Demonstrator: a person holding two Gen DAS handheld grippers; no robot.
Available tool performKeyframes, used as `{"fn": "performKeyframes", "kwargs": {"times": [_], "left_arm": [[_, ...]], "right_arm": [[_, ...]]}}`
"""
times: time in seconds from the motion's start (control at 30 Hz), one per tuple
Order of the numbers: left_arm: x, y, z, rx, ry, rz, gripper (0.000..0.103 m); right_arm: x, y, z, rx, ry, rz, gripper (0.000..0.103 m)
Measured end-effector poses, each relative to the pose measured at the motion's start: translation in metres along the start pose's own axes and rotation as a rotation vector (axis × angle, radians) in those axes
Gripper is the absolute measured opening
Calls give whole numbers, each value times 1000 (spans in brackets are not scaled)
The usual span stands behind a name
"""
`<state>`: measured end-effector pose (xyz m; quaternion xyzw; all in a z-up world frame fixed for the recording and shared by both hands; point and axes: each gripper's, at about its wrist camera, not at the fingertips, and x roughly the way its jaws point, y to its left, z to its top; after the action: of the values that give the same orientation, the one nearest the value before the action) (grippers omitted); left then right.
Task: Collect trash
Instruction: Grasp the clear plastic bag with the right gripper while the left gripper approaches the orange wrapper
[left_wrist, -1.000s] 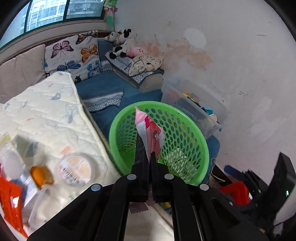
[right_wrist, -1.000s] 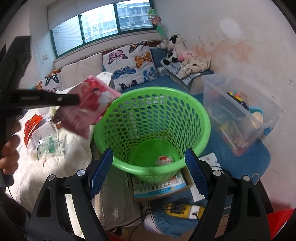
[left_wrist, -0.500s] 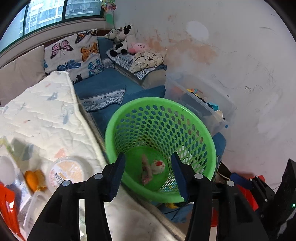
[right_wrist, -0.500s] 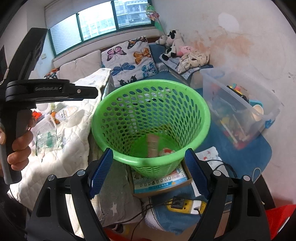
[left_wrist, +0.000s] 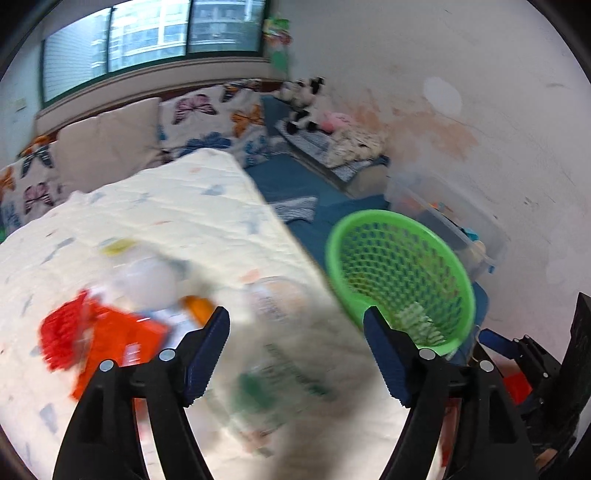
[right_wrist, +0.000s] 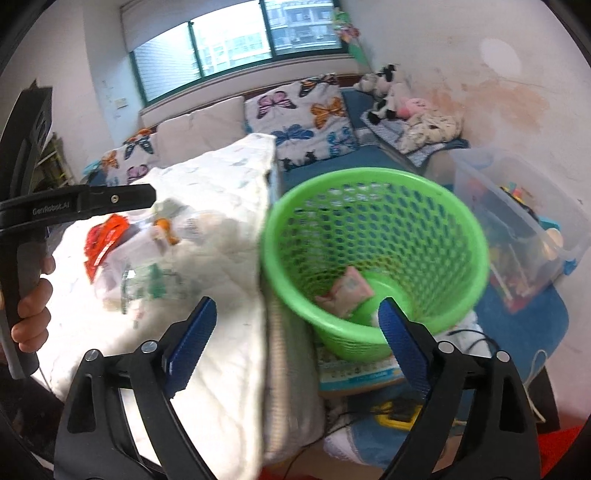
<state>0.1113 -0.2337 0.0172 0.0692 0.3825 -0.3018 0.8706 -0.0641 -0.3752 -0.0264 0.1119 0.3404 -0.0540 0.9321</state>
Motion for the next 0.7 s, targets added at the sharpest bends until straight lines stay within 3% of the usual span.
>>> {"fn": "performKeyframes", "kwargs": {"times": [0.27, 0.37, 0.7], "left_arm": [[-35, 64, -14, -89, -34, 96, 75], [-44, 84, -23, -114, -47, 136, 76], [-59, 129, -49, -180, -43, 179, 81]], "right_arm": [[17, 52, 8, -78, 24, 103, 92], [25, 71, 11, -109, 39, 146, 97], [66, 116, 16, -182, 130, 245, 99]]}}
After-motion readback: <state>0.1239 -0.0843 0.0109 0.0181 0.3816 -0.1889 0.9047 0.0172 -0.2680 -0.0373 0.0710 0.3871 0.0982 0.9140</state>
